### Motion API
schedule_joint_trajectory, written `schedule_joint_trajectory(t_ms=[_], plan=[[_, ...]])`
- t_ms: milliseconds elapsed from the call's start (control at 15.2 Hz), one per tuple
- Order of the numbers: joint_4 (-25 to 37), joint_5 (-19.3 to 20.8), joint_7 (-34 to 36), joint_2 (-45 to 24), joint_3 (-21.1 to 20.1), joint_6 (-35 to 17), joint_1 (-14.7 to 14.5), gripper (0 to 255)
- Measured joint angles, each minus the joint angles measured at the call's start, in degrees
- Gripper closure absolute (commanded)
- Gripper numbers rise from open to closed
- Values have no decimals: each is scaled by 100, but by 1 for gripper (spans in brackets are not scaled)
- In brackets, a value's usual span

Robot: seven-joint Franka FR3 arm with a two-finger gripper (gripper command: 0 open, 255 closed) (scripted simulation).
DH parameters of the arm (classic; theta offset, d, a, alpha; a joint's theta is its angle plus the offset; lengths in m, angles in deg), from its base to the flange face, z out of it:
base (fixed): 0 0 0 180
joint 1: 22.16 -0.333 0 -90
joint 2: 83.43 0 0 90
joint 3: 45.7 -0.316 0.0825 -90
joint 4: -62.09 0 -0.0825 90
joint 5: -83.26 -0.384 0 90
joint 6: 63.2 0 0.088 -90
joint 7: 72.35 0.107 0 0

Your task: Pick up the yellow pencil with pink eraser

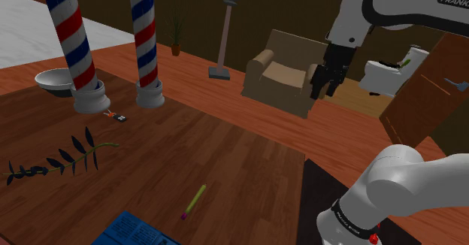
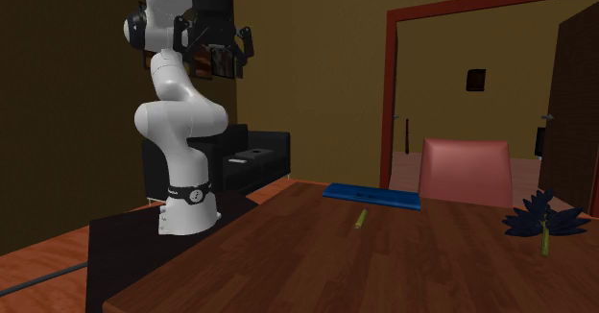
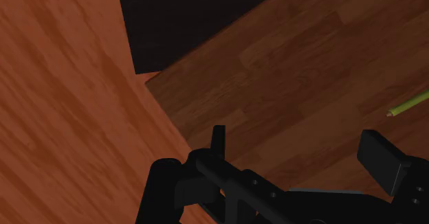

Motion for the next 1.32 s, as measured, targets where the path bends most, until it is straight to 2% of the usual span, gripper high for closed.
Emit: schedule_joint_trajectory(t_ms=[264, 660, 990, 1320], plan=[[-336, -216, 414, 92, -231, -235, 10, 0], [-1058, -861, 1553, -42, -907, -1113, -20, 0], [-1460, -1408, 2471, -379, -1493, -1920, -90, 0], [-1529, -1910, 3400, -1166, -2148, -2882, -143, 0]])
